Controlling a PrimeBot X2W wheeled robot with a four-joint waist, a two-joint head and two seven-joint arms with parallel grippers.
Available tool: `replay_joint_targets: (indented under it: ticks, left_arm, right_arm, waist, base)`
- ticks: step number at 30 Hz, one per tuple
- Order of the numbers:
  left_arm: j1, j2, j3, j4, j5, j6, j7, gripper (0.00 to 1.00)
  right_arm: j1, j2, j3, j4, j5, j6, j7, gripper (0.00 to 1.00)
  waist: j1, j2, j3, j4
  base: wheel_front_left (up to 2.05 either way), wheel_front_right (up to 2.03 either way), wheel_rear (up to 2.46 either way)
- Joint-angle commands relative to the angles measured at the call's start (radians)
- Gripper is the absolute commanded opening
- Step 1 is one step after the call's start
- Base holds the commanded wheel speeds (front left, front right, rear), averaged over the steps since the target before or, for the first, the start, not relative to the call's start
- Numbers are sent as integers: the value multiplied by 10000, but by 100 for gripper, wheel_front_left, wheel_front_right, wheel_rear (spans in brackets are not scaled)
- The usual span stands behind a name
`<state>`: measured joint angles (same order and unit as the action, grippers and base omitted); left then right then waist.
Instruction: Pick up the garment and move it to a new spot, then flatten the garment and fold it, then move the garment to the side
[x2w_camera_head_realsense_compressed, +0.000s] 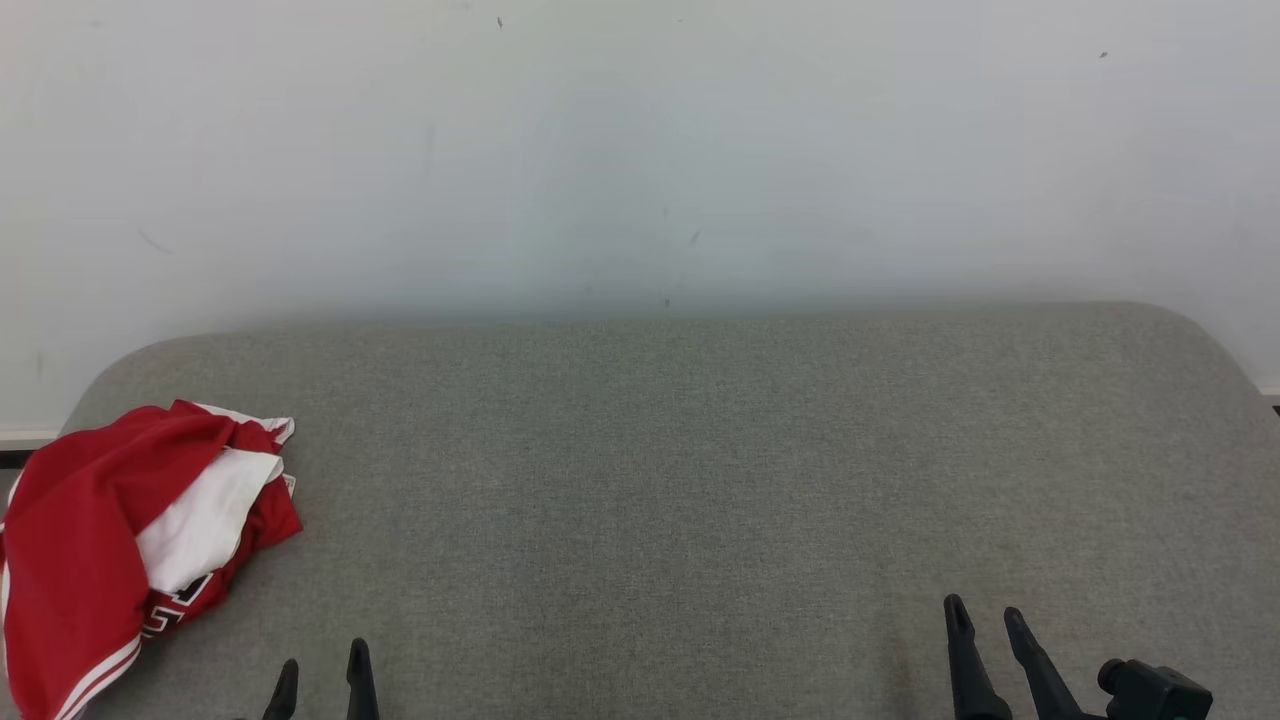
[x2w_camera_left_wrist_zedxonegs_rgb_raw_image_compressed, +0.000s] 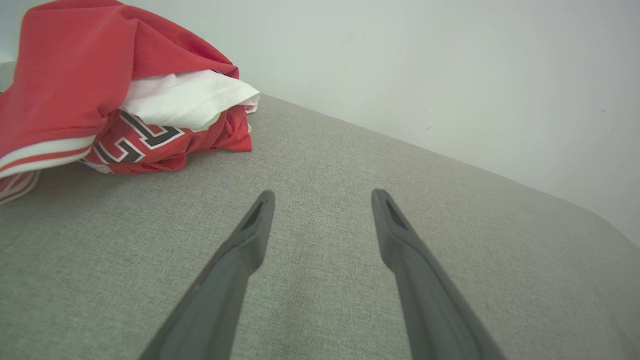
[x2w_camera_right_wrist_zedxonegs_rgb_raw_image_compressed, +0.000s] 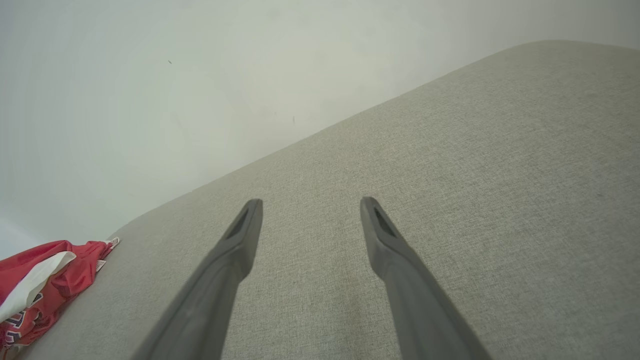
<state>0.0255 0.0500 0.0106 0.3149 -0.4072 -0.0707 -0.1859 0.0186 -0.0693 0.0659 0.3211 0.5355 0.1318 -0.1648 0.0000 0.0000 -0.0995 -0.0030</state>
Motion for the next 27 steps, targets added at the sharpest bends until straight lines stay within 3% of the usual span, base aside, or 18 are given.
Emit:
replay_joint_targets:
  ticks: [1,27]
  left_arm:
    - [91,32,33,-11,264,-18,-102,100]
    - [128,12,287,492,1945,-151,-642,100]
  right_arm:
    - [-7,-54,37,-52,-268,-15,-72,100]
    - [217,8,217,19,-2241,-19,-351,100]
  waist:
    - [0,0,-13,1]
    - [0,0,-329,116]
  base:
    - [0,0,0]
    - [0,0,0]
